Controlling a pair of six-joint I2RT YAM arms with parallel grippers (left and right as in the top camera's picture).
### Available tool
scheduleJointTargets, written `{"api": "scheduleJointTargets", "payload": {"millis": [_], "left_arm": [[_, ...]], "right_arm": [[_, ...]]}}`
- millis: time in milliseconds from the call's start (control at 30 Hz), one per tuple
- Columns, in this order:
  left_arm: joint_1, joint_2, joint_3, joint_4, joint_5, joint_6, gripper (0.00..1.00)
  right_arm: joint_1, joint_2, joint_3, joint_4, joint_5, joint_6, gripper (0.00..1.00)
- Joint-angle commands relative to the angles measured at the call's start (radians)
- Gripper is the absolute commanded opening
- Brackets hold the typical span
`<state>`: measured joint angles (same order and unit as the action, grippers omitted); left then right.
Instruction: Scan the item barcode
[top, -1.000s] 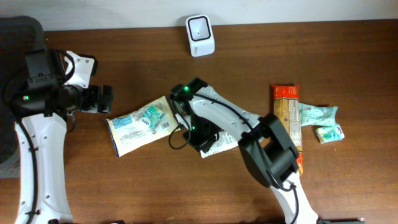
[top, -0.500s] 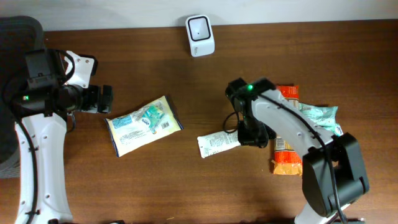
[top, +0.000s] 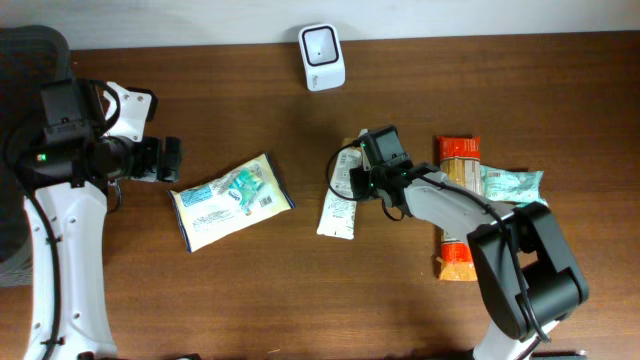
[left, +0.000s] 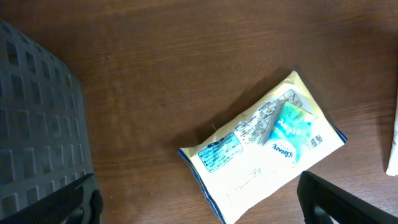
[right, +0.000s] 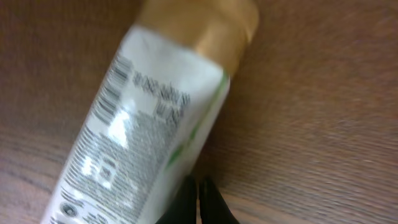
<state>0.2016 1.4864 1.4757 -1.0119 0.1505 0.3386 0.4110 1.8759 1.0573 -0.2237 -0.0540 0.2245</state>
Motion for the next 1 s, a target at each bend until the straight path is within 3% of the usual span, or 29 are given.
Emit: {"api": "scheduleJointTargets", "payload": {"millis": [0,33,100,133,233,333,433,567,767,967], "left_arm": [[0.002,-0.006,0.009,0.0,0.01,0.015,0.99],[0.002,-0.006,0.009,0.0,0.01,0.015,0.99],[0.002,-0.006,0.009,0.0,0.01,0.015,0.99],[0.002,-0.006,0.009,0.0,0.01,0.015,0.99],[0.002,-0.006,0.009,0.0,0.01,0.015,0.99],[0.002,-0.006,0.009,0.0,0.01,0.015,0.99],[0.002,-0.006,0.009,0.0,0.01,0.015,0.99],[0.002,-0.006,0.009,0.0,0.01,0.015,0.99],[0.002,-0.006,0.009,0.0,0.01,0.015,0.99],[0.002,-0.006,0.009,0.0,0.01,0.015,0.99]], "right_arm": [[-0.045,0.008,0.013,-0.003,-0.14,-0.064,0.11],[-0.084,-0.002,0.043,-0.045,-0.25,-0.063,0.17],[-0.116,-0.019,0.151,-0.202,-0.359,-0.063,0.42],[-0.111,-0.019,0.22,-0.293,-0.38,-0.043,0.46],[-0.047,-0.019,0.32,-0.397,-0.391,0.072,0.47],[0.106,0.031,0.319,-0.349,-0.255,0.362,0.47],[0.172,0.114,0.318,-0.333,-0.237,0.439,0.47],[0.19,0.142,0.318,-0.378,-0.225,0.428,0.46],[0.17,0.108,0.319,-0.509,-0.24,0.269,0.46],[0.075,-0.019,0.425,-0.68,-0.364,-0.009,0.5]]}}
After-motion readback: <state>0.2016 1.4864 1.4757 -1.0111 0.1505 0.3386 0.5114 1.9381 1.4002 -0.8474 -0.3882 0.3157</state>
